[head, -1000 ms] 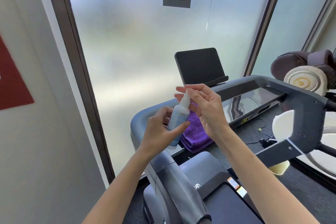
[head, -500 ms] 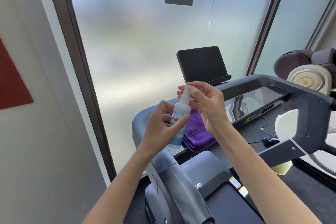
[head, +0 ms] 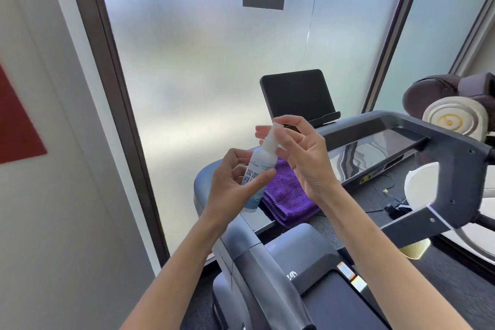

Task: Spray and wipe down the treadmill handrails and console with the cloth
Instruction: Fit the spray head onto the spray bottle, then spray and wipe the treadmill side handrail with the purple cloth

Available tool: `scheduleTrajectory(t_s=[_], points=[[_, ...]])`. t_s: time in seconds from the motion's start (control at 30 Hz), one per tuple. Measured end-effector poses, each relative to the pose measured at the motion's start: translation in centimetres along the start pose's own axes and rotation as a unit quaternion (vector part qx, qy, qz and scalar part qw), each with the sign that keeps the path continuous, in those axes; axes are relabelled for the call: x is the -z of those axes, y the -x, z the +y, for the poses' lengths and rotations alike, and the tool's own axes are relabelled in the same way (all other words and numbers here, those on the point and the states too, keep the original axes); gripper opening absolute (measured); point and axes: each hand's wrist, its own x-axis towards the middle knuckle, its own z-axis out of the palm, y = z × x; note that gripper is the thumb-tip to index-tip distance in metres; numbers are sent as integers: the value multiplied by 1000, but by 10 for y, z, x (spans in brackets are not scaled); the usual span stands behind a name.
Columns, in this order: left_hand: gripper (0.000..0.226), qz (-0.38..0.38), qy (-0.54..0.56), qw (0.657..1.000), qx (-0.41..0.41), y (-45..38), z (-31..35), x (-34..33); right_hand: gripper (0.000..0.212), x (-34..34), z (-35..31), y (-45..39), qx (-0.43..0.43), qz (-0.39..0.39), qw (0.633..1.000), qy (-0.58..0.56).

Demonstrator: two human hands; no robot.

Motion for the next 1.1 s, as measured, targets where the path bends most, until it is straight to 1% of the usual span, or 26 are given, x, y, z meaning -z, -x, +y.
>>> scheduleTrajectory(t_s=[0.1,0.17,0.23,0.33,0.4,0.43,0.5,0.57,0.6,0.67,0.73,0.77,0.8,0.9,1.0,1.07,1.1], points=[[45,2,-9,1000,-11,-3,2,-5,38,2,8,6,-11,-66,998,-5],[53,-4,-25,999,-22,-4,5,-10,40,4,10,9,-5,-80,997,-16],[58,-14,-53,998,-32,-5,9,-13,40,6,11,9,14,-61,998,-6],[62,-46,-149,987,-38,-11,16,-7,34,14,11,6,38,-20,999,21],[66,-63,-144,988,8,-21,18,5,32,20,11,4,43,7,999,21],[64,-63,-142,987,33,-28,17,12,33,24,11,2,44,20,999,21],[48,-57,-188,978,67,-44,12,18,34,32,10,1,47,36,998,28],[36,-72,-297,949,74,-65,-1,15,32,38,11,3,45,36,997,47],[36,-93,-358,926,75,-74,-6,11,31,41,12,4,44,35,997,55],[40,-158,-451,874,84,-89,-17,0,28,47,14,6,42,35,996,67],[42,-222,-509,826,94,-96,-26,-12,28,52,16,8,34,33,996,75],[45,-238,-526,810,99,-97,-30,-16,28,55,17,9,30,30,996,83],[47,-244,-534,803,103,-98,-35,-20,30,57,18,10,26,23,995,94],[50,-231,-537,802,123,-100,-44,-27,43,65,20,13,19,-4,991,131],[51,-231,-505,812,180,-105,-45,-29,59,72,25,14,4,-22,990,142],[47,-221,-456,836,212,-108,-47,-29,63,75,27,15,-2,-27,990,140],[43,-203,-422,855,224,-108,-46,-29,62,76,28,15,0,-26,990,140]])
